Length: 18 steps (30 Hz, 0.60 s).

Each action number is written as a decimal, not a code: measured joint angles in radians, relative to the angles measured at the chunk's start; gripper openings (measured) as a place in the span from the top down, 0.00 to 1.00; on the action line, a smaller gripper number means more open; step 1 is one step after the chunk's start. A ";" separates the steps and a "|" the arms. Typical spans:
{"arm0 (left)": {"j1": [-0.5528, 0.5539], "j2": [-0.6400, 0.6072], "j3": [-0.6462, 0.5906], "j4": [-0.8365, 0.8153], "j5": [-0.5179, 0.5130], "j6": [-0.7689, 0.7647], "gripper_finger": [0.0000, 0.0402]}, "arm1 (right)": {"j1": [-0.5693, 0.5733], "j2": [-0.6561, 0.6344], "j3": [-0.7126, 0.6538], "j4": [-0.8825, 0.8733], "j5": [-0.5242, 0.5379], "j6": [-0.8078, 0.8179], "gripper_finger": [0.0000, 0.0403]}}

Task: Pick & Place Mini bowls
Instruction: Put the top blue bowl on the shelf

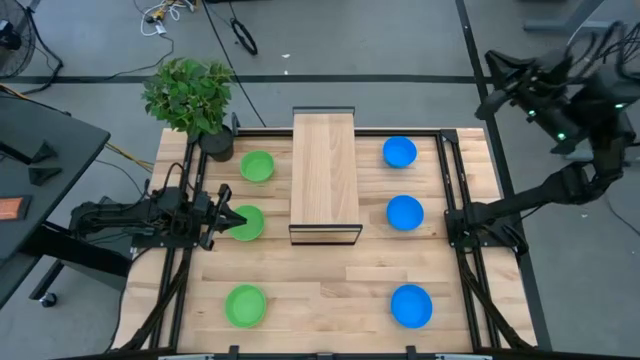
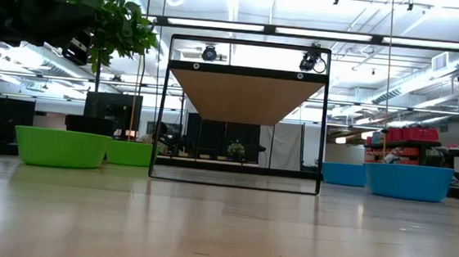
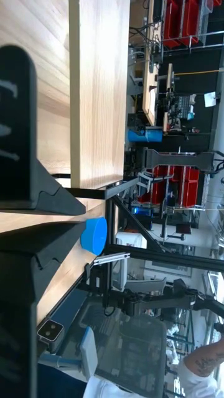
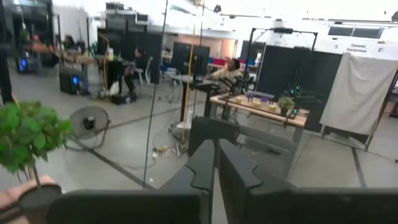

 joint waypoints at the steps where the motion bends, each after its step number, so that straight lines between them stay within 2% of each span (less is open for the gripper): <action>1: 0.000 0.000 0.000 0.000 0.000 0.000 0.93 | 0.000 0.009 0.000 -0.008 0.000 0.013 0.94; 11: 0.000 0.000 0.000 0.000 0.000 0.000 0.93 | -0.040 0.070 0.000 -0.153 -0.015 0.152 0.94; 18: 0.000 0.000 0.000 0.000 0.000 0.000 0.93 | -0.099 0.101 0.000 -0.285 -0.122 0.274 0.94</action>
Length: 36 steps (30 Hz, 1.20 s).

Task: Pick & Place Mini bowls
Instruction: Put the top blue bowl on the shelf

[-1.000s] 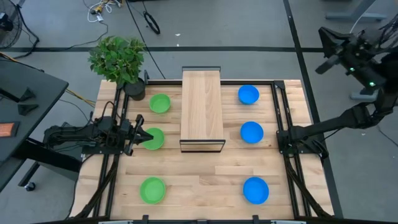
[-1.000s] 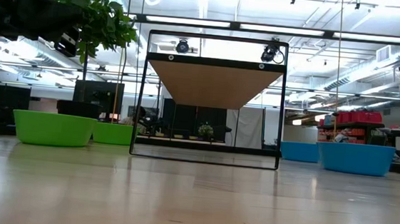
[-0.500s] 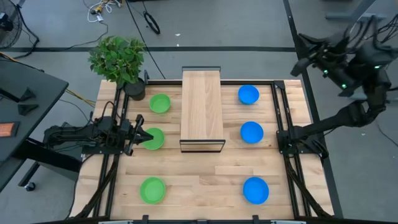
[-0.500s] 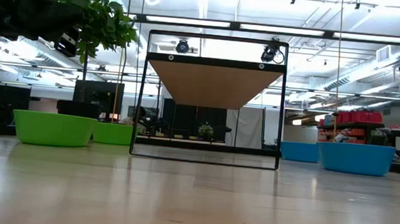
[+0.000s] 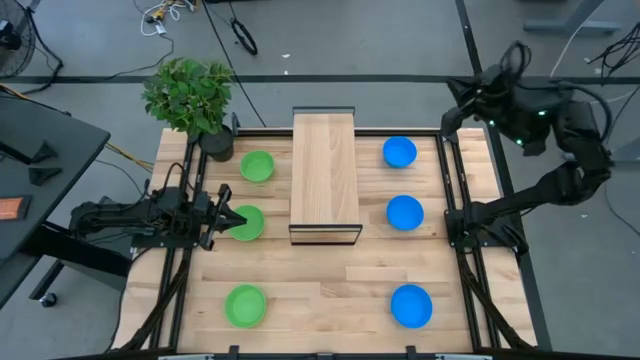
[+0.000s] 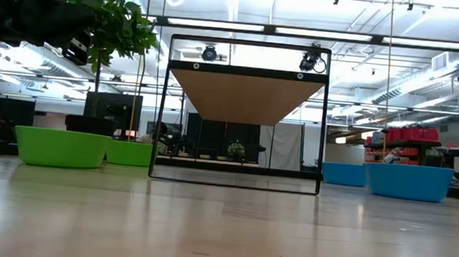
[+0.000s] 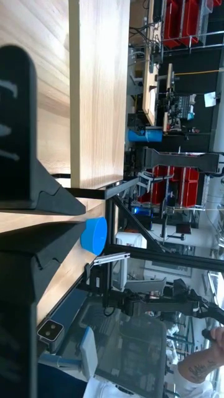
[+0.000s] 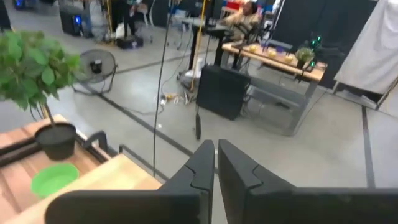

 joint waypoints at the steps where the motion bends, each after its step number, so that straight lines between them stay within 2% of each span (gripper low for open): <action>1: 0.000 0.000 0.000 0.000 0.000 0.000 0.93 | -0.009 0.005 0.000 -0.012 -0.003 0.002 0.94; 4: 0.000 0.000 0.000 0.000 0.000 0.000 0.93 | -0.031 0.022 0.000 -0.023 -0.008 0.003 0.94; 20: 0.000 0.000 0.000 0.000 0.000 0.000 0.93 | -0.097 0.118 0.000 -0.044 -0.230 0.016 0.94; 36: 0.000 0.000 0.000 0.000 0.000 0.000 0.93 | -0.121 0.130 0.000 -0.172 -0.238 0.017 0.94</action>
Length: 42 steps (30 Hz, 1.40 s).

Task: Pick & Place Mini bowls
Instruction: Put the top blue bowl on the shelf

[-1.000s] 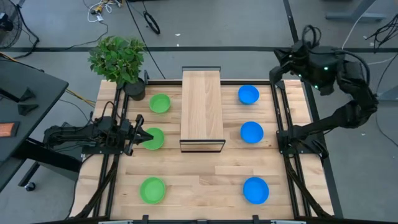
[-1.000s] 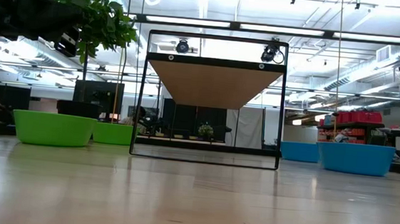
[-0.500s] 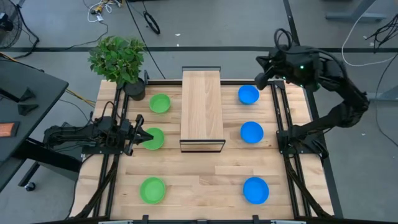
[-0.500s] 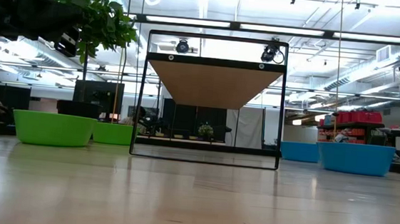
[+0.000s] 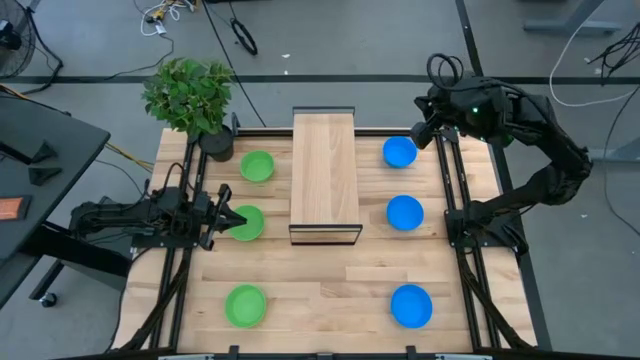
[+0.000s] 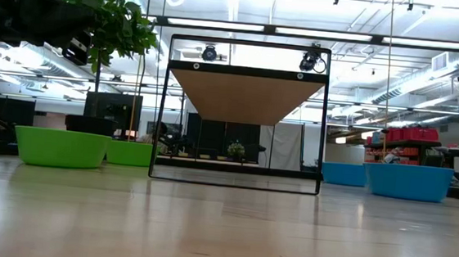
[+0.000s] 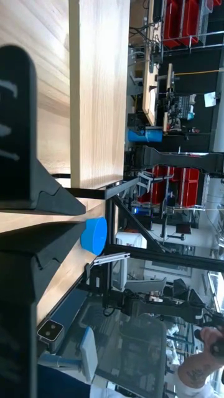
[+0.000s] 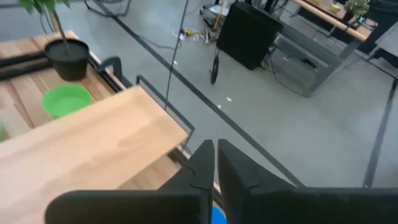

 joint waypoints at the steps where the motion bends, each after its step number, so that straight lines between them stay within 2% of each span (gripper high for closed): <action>1: 0.000 0.000 0.000 0.000 0.000 0.000 0.93 | -0.005 0.000 0.000 -0.012 0.000 0.000 0.94; 14: 0.000 0.000 0.000 0.000 0.000 0.000 0.93 | -0.111 0.000 0.000 -0.093 -0.002 0.002 0.94; 18: 0.000 0.000 0.000 0.000 0.000 0.000 0.93 | -0.156 -0.001 -0.011 -0.092 -0.040 0.002 0.94; 32: 0.000 0.000 0.000 0.000 0.000 0.000 0.93 | -0.352 -0.004 -0.221 -0.103 -0.132 0.004 0.94; 42: 0.000 0.000 0.000 0.000 0.000 0.000 0.93 | -0.470 -0.004 -0.414 -0.083 -0.131 0.150 0.94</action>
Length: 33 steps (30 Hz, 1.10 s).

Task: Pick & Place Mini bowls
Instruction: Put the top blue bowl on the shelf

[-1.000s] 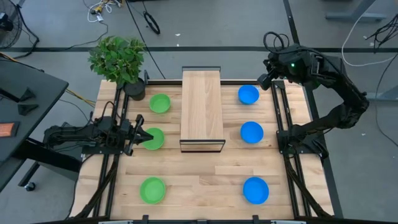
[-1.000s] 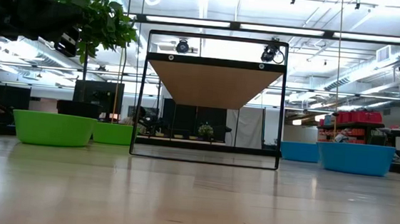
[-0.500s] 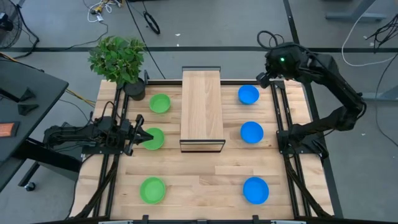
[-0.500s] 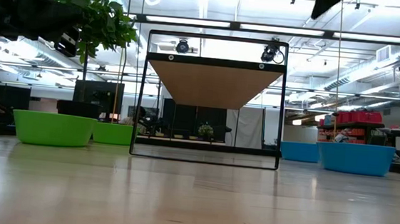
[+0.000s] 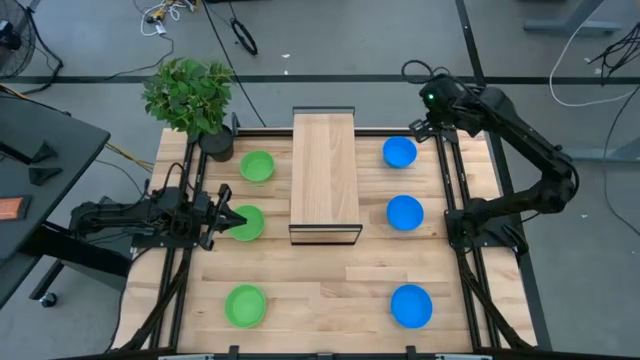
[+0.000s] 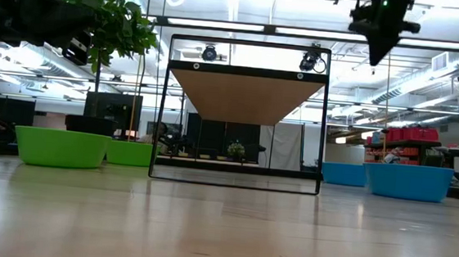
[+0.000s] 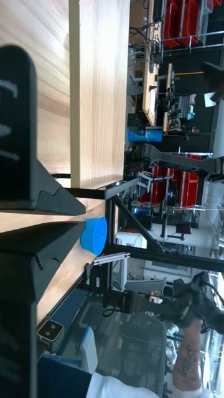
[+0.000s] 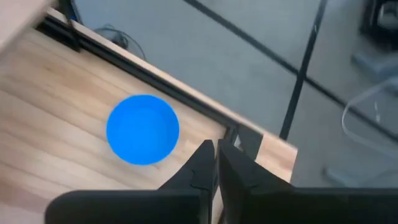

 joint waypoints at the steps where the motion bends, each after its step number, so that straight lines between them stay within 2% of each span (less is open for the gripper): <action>1: 0.000 0.000 0.000 0.000 0.000 0.000 0.93 | -0.006 0.000 -0.017 0.003 0.000 0.020 0.94; 8: 0.000 0.000 0.000 0.000 0.000 0.000 0.93 | -0.034 0.000 -0.122 0.043 -0.035 0.206 0.94; 19: 0.000 0.000 0.000 0.000 0.000 0.000 0.93 | -0.042 0.000 -0.288 0.197 -0.099 0.476 0.94; 33: 0.000 0.000 0.000 0.000 0.000 0.000 0.93 | -0.103 0.000 -0.484 0.310 -0.201 0.645 0.94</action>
